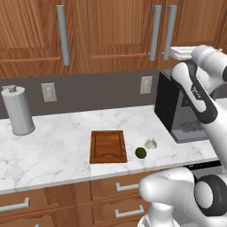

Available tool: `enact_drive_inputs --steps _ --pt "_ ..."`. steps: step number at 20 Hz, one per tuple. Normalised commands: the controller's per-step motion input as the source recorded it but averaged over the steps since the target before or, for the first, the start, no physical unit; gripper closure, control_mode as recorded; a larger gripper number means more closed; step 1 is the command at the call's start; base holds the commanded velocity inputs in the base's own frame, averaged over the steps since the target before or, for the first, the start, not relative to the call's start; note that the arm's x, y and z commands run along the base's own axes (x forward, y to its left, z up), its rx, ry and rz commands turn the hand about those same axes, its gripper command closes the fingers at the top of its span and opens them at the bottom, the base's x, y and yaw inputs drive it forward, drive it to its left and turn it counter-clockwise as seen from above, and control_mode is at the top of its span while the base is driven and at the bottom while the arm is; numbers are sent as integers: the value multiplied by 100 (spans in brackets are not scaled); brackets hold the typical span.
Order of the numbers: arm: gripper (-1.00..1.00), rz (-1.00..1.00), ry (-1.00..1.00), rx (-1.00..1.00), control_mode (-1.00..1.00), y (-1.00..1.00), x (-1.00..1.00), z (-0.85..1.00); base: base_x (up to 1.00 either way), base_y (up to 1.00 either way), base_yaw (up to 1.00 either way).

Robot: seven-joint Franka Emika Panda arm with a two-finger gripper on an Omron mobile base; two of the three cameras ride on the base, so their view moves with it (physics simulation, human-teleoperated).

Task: Open the cabinet. Place the bowl and condiment on the counter. Then place the lime and garlic on the cutting board.

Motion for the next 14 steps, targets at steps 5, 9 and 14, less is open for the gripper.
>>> enact_drive_inputs --steps 5,9,14 --pt "-100 0 5 0 -100 2 37 0 0 0 0" --pt "-100 0 4 0 -100 8 23 0 0 0 0" --pt "-100 0 1 0 -100 3 21 0 0 0 0"
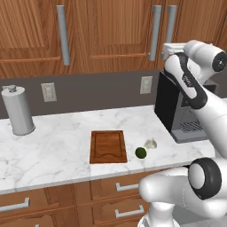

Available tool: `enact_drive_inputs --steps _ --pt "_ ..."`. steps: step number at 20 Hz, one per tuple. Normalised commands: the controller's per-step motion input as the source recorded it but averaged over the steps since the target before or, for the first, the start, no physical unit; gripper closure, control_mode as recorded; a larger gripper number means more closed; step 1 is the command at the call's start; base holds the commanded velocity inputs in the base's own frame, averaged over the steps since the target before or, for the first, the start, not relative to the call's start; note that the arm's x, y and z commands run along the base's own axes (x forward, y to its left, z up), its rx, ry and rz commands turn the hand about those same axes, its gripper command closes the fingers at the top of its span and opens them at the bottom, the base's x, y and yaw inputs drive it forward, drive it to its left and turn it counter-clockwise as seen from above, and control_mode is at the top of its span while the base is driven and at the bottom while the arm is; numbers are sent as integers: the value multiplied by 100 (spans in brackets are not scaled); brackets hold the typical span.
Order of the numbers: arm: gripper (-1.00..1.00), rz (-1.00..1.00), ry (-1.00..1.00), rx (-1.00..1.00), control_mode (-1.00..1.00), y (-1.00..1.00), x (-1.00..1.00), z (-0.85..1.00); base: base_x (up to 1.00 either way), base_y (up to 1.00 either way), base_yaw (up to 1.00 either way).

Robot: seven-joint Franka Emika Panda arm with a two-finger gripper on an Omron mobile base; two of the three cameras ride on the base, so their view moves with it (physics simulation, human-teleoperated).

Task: Open the cabinet. Place the bowl and condiment on the counter. Then place the lime and garlic on the cutting board.

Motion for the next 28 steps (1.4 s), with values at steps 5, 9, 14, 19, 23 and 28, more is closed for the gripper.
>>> enact_drive_inputs --steps 5,9,14,19,23,28 --pt "-100 0 0 0 -100 0 16 0 0 0 0" --pt "-100 0 0 0 -100 6 25 0 0 0 0" --pt "-100 0 0 0 -100 9 25 0 0 0 0" --pt "-100 0 0 0 -100 5 23 0 0 0 0" --pt "-100 0 1 0 -100 8 24 0 0 0 0" --pt "100 0 2 0 -100 4 17 0 0 0 0"
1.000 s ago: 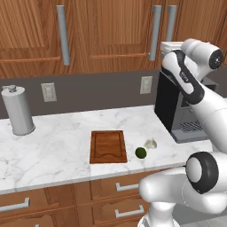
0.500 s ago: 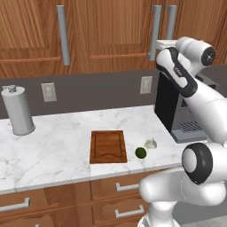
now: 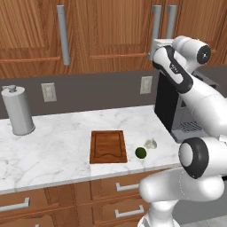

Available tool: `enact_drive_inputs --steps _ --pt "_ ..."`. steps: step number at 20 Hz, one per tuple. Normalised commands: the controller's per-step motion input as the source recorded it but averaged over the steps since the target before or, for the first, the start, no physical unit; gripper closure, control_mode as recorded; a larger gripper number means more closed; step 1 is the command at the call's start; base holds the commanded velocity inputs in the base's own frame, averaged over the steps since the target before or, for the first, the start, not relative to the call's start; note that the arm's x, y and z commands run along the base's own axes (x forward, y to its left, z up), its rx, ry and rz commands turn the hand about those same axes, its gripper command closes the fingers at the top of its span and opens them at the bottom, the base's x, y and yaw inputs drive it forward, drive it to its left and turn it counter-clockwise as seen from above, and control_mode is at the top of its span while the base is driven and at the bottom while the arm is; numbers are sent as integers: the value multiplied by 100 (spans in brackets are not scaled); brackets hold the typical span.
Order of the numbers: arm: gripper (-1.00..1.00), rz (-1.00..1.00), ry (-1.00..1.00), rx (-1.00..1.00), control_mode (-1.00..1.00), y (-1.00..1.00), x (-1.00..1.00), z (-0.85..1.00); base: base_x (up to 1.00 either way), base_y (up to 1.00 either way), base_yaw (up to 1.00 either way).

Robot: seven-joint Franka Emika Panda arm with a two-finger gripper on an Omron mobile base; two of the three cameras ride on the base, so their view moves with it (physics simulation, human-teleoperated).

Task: Open the cabinet. Place the bowl and condiment on the counter. Then place the lime and garlic on the cutting board.

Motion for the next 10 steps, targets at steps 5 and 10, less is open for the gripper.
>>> enact_drive_inputs --steps 5,10 --pt "100 0 4 0 -100 6 10 0 0 0 0" --pt "100 0 2 0 -100 27 13 -2 0 0 0"
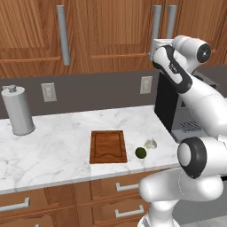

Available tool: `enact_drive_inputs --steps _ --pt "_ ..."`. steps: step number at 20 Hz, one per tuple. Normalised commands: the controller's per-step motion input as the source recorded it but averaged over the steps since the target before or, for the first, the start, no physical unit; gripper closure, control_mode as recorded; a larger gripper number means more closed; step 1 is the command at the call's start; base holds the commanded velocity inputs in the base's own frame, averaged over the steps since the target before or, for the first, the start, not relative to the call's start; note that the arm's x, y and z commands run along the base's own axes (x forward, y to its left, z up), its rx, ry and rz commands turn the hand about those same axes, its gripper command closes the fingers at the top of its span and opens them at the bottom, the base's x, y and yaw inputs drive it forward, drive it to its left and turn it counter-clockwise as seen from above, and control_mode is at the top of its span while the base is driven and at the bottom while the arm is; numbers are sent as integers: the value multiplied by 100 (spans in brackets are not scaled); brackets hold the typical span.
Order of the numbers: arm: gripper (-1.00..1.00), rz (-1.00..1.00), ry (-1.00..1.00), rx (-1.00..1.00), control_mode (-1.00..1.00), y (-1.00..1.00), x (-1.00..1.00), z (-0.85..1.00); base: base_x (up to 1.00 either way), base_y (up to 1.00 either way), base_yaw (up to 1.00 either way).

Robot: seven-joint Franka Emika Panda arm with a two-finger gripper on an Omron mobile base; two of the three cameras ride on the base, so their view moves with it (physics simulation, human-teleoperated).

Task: Open the cabinet. Place the bowl and condiment on the counter. Then place the lime and garlic on the cutting board.

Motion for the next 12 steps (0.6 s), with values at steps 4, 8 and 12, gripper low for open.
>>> enact_drive_inputs --steps 4,8,12 --pt "100 0 8 0 -100 18 12 -1 0 0 0" --pt "100 0 1 0 -100 0 8 -7 0 0 0" --pt "100 0 0 0 -100 0 3 -1 0 0 0"
